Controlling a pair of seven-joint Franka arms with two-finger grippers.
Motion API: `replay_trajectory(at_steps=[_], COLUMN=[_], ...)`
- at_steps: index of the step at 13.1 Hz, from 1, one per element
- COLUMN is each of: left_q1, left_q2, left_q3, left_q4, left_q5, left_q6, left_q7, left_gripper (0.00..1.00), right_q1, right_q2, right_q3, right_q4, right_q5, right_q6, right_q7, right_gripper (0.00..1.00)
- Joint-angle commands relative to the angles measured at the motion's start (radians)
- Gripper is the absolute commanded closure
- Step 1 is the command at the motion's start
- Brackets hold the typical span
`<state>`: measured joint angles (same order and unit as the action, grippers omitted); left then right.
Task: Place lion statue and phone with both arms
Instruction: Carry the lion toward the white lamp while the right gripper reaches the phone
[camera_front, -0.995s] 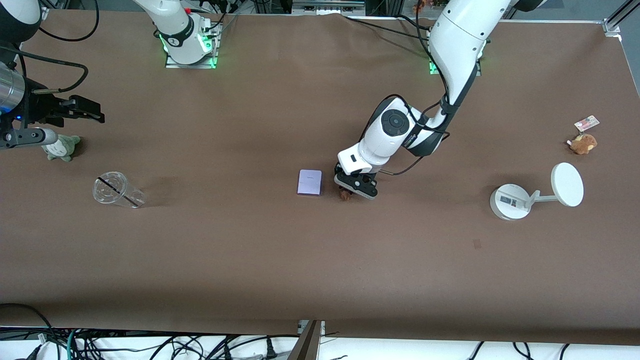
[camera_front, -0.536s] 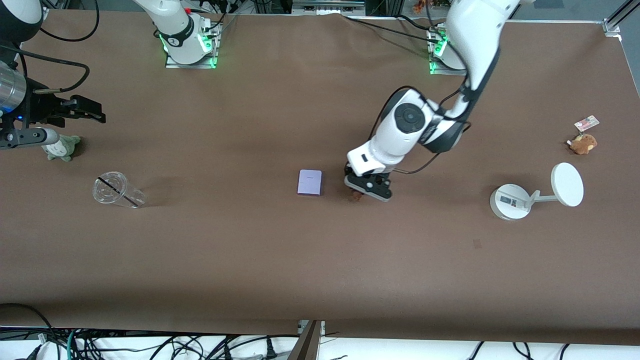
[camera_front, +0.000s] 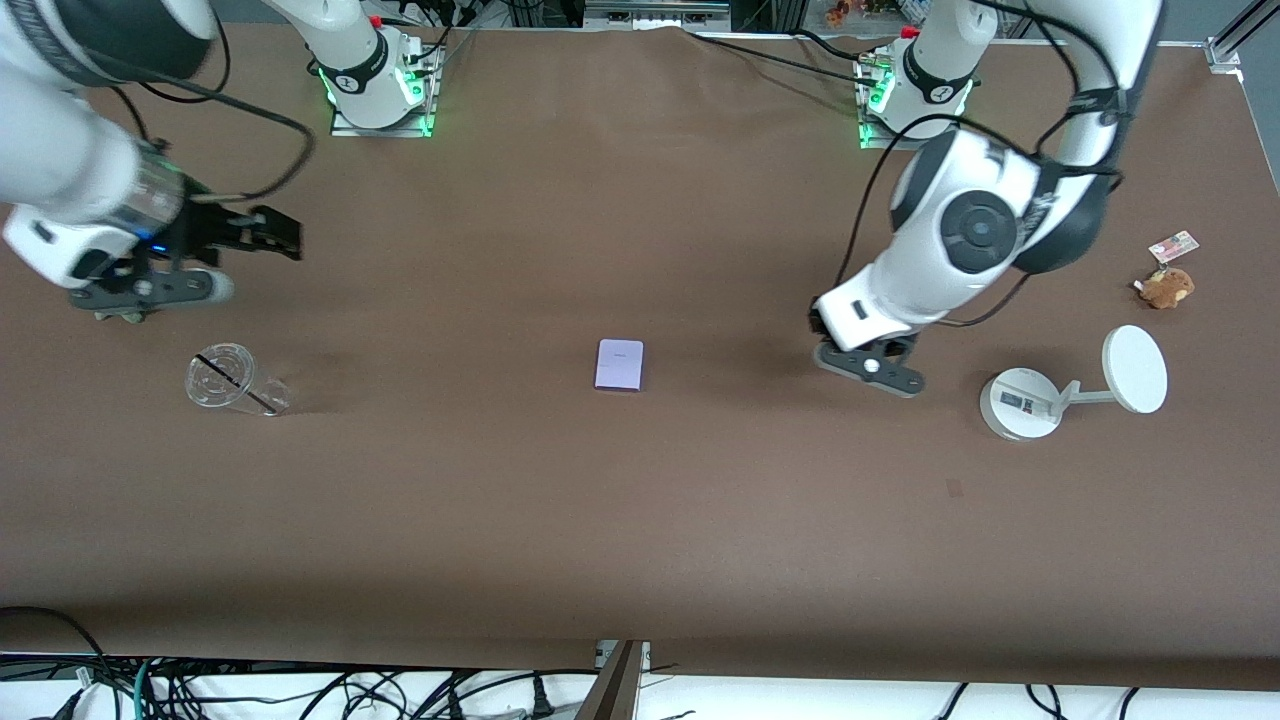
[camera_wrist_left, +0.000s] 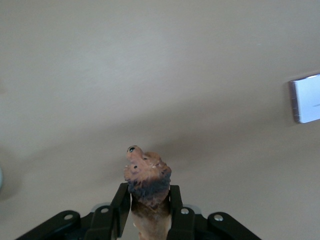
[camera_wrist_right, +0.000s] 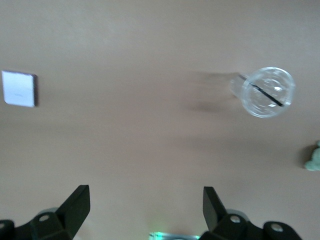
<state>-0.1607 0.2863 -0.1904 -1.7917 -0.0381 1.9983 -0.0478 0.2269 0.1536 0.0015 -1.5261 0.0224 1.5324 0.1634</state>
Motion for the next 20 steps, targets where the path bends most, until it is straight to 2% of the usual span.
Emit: replay_trajectory(at_steps=[1, 3, 6, 10, 14, 17, 20], left_q1=[0.102, 0.179, 0.213, 0.273, 0.29, 0.312, 0.316], left_q2=[0.011, 0.062, 0.122, 0.172, 0.197, 0.217, 0.22], left_q3=[-0.003, -0.001, 0.0, 0.0, 0.0, 0.0, 0.0], left_q4=[0.008, 0.0, -0.028, -0.109, -0.114, -0.147, -0.175], left_q5=[0.006, 0.041, 0.141, 0.144, 0.145, 0.145, 0.145], left_q6=[-0.01, 0.071, 0.169, 0.348, 0.373, 0.447, 0.462], left_q7=[0.077, 0.132, 0.138, 0.16, 0.161, 0.163, 0.166], left_gripper=[0.82, 0.82, 0.82, 0.81, 0.8, 0.8, 0.79], right_q1=[0.078, 0.127, 0.186, 0.273, 0.359, 0.399, 0.434], right_q2=[0.062, 0.112, 0.19, 0.331, 0.461, 0.582, 0.679], right_q3=[-0.003, -0.005, -0.005, -0.005, -0.005, -0.005, -0.005], right_q4=[0.035, 0.035, 0.035, 0.037, 0.04, 0.134, 0.225], right_q5=[0.011, 0.028, 0.047, 0.044, 0.042, 0.045, 0.045], right_q6=[0.057, 0.124, 0.233, 0.406, 0.59, 0.614, 0.617], right_q7=[0.132, 0.21, 0.312, 0.418, 0.519, 0.515, 0.522], right_gripper=[0.0, 0.0, 0.0, 0.0, 0.0, 0.0, 0.0])
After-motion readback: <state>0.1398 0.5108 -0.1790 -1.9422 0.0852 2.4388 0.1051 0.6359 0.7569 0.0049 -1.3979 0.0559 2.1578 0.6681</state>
